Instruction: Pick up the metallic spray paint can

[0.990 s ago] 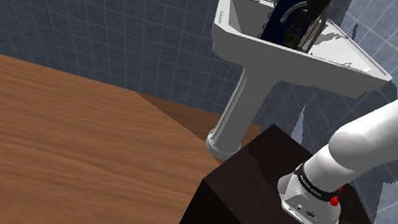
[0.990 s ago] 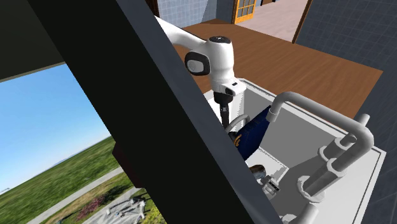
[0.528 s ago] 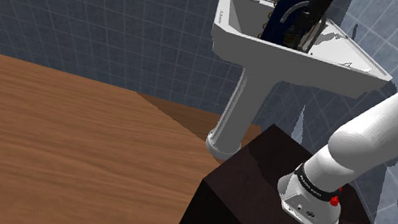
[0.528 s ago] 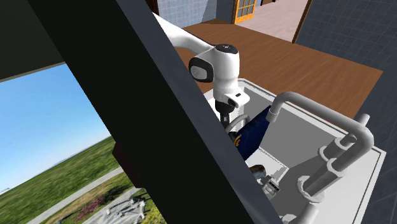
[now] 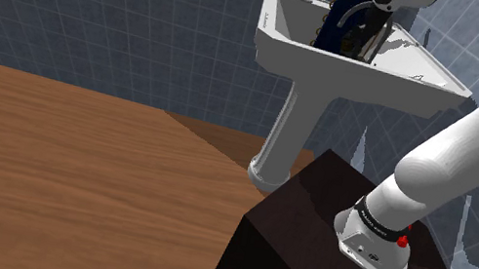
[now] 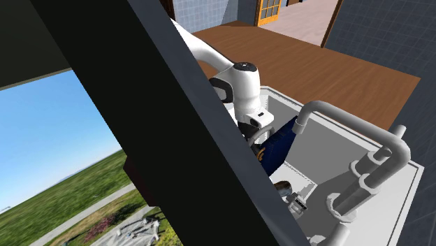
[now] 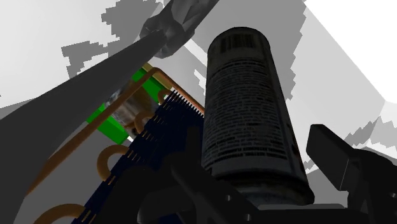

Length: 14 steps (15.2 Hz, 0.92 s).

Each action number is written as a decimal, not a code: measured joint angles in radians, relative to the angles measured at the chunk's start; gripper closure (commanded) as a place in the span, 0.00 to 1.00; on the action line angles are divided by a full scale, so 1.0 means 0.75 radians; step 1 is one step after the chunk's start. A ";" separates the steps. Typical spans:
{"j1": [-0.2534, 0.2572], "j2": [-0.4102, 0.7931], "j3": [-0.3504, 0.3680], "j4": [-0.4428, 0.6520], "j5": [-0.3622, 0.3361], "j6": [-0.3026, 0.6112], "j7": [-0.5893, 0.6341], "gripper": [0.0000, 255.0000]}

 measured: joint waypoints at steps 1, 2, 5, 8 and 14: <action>0.000 0.000 0.000 -0.001 0.000 0.003 0.000 1.00; 0.000 0.000 0.000 -0.002 0.000 0.005 0.000 1.00; 0.000 -0.001 0.000 -0.004 -0.001 0.007 -0.001 1.00; 0.000 0.001 0.000 -0.002 0.001 0.006 -0.004 1.00; 0.003 -0.011 0.009 0.046 -0.003 -0.109 -0.008 1.00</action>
